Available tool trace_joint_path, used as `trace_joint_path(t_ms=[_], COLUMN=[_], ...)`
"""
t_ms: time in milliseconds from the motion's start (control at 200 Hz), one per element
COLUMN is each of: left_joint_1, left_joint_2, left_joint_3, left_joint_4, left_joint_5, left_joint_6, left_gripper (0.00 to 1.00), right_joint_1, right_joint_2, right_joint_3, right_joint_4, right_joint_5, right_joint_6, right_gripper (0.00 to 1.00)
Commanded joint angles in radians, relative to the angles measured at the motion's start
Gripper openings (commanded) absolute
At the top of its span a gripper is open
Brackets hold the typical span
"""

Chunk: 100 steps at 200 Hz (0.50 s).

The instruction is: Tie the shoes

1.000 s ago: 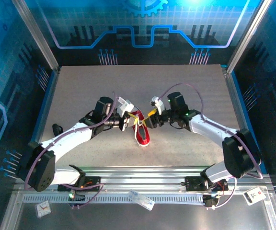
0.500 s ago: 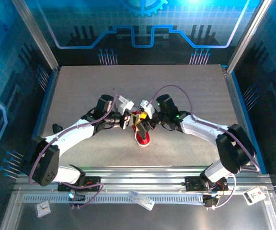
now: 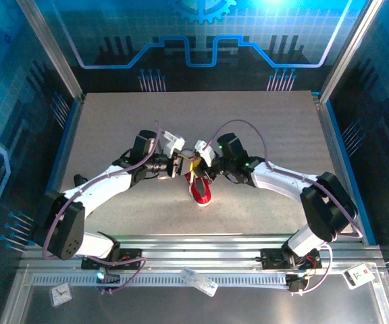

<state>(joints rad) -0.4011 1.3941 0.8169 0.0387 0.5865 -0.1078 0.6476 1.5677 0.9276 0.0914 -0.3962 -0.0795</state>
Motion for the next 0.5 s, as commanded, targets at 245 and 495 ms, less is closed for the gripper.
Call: trace_joint_path(t_ms=[245,495], left_joint_1=[0.041,0.041], left_joint_2=[-0.071,0.142], left_joint_3=[0.136,0.231], left_joint_4=[-0.486,-0.665], left_joint_5=[-0.344,-0.572], left_joint_6=[0.43,0.562], left_gripper=[0.49,0.5], right_joint_1=[-0.011,-0.013], right_joint_2=[-0.005,0.008], right_joint_3=[-0.009,0.001], right_joint_4=[0.031,0.002], right_joint_5=[-0.015,-0.021], right_joint_6=[0.023,0.023], right_gripper=[0.0,0.0])
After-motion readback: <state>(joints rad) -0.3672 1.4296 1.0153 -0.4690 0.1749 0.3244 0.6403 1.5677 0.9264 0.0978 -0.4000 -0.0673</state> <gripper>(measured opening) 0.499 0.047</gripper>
